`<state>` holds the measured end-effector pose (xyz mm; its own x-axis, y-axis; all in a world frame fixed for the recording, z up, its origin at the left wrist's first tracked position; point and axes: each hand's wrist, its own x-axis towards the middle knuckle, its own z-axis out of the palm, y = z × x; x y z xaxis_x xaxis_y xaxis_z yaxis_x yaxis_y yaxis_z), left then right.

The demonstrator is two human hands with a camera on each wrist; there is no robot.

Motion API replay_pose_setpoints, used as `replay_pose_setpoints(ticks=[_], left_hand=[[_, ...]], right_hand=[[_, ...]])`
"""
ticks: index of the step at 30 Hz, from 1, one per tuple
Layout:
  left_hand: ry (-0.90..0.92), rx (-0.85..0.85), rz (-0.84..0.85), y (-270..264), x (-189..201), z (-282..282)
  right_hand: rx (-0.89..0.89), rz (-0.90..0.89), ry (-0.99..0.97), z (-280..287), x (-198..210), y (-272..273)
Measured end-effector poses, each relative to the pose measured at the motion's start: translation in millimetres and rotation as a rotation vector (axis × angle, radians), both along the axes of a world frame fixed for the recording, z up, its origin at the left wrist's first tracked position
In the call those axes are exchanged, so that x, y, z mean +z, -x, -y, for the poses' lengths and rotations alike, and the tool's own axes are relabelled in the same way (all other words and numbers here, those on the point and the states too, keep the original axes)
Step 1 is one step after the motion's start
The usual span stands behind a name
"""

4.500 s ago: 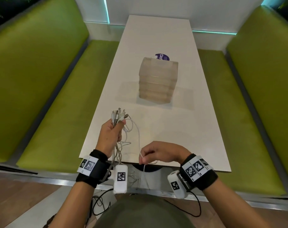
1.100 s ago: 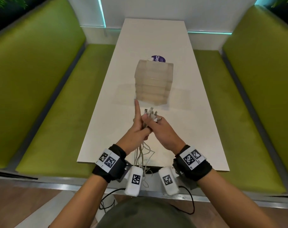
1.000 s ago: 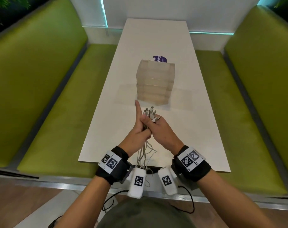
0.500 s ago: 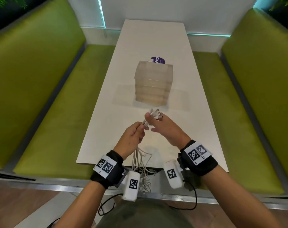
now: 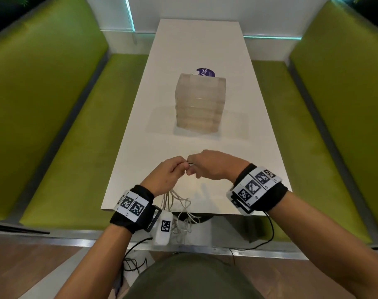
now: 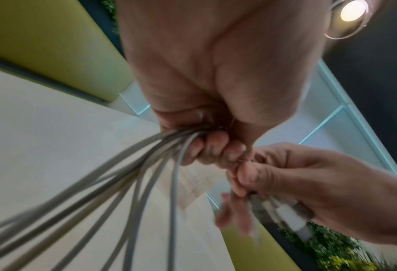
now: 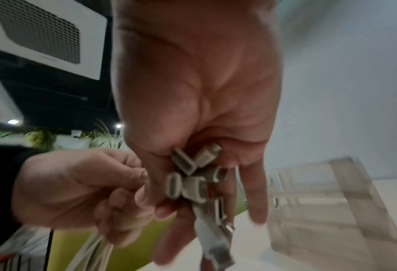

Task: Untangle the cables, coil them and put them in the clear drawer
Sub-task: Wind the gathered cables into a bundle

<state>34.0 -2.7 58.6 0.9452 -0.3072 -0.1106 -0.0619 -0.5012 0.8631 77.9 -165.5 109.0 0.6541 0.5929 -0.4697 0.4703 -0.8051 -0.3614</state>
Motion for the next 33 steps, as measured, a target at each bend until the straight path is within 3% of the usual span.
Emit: replay_pose_setpoints(ticks=[5,8,13,18,25,29,33], left_hand=[[0.320,0.079,-0.170,16,-8,2],[0.432,0.051,-0.171,21,-8,5],[0.444,0.006,-0.098,19,2,8],[0.536,0.110,0.031,-7,39,12],[0.662,0.232,0.146,-34,66,18],[0.641,0.210,0.108,-32,55,25],[0.585,0.042,-0.022,-14,33,32]], right_hand=[[0.058,0.013,-0.084,8,23,-3],[0.086,0.027,-0.153,15,36,-6],[0.095,0.109,-0.210,21,57,-16],[-0.010,0.216,-0.366,27,89,-24],[-0.152,0.126,-0.375,35,97,-24],[-0.188,0.193,-0.459,37,96,-23],[-0.136,0.258,-0.454,40,101,-24]])
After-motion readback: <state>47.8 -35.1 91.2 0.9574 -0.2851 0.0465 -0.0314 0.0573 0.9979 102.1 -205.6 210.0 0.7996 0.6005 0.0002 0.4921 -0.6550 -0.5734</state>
